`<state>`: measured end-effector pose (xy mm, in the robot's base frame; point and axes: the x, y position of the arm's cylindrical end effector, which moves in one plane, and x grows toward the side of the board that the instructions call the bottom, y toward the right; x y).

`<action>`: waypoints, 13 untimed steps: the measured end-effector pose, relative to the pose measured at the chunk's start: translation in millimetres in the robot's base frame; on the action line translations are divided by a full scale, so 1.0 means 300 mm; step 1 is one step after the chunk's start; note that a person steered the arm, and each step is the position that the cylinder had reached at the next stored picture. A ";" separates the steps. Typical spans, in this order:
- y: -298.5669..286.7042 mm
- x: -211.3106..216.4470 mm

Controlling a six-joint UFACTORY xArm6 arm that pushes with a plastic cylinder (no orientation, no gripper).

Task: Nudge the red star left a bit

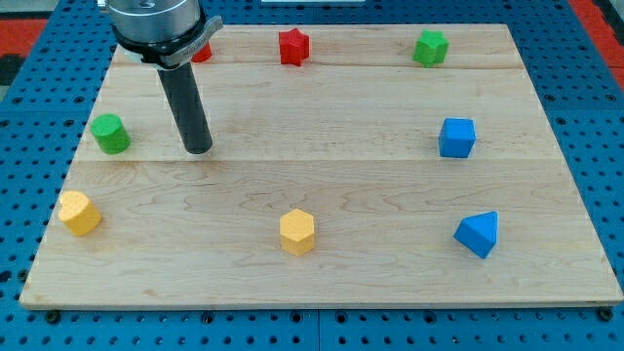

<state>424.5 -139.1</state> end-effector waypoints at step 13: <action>0.526 -0.415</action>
<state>300.1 18.7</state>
